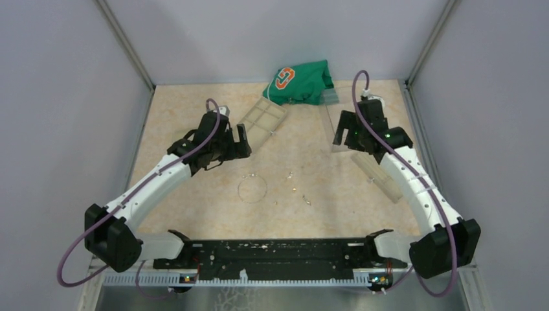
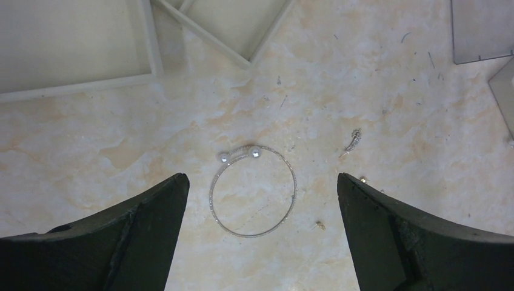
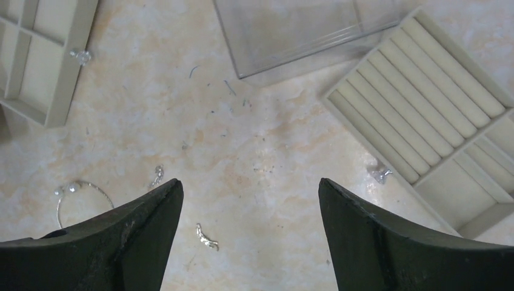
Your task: Organize the mixed jewelry
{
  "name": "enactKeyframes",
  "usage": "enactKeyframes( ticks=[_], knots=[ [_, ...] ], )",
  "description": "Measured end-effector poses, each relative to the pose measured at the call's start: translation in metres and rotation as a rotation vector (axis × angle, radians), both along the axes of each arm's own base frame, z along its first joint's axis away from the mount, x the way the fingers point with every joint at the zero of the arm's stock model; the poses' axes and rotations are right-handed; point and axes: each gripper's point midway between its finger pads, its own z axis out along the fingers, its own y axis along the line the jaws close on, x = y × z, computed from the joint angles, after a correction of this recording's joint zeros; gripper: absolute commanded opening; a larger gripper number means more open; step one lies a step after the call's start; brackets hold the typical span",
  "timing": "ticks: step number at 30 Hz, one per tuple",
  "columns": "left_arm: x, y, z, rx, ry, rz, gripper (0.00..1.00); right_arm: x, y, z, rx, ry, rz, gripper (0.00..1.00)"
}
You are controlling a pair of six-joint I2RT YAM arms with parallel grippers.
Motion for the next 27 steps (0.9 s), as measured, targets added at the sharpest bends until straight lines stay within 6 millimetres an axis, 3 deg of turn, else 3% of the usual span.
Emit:
enactKeyframes(
  ticks=[7,13,17,22,27],
  knots=[
    [0.001,0.019,-0.012,0.087,0.036,0.069,0.99,-0.002,-0.049,-0.009,0.153,0.023,-0.185,0.87],
    [-0.002,0.042,-0.047,0.195,0.164,0.126,0.99,-0.013,-0.052,-0.033,0.242,0.088,-0.21,0.89],
    [-0.013,0.034,-0.047,0.215,0.158,0.081,0.98,-0.031,-0.055,-0.062,0.215,0.153,-0.212,0.89],
    [-0.025,0.005,-0.032,0.253,0.132,-0.007,0.99,-0.066,-0.064,-0.104,0.169,0.27,-0.246,0.89],
    [-0.024,0.003,-0.03,0.243,0.122,-0.005,0.99,-0.062,-0.071,-0.104,0.142,0.257,-0.273,0.86]
  ],
)
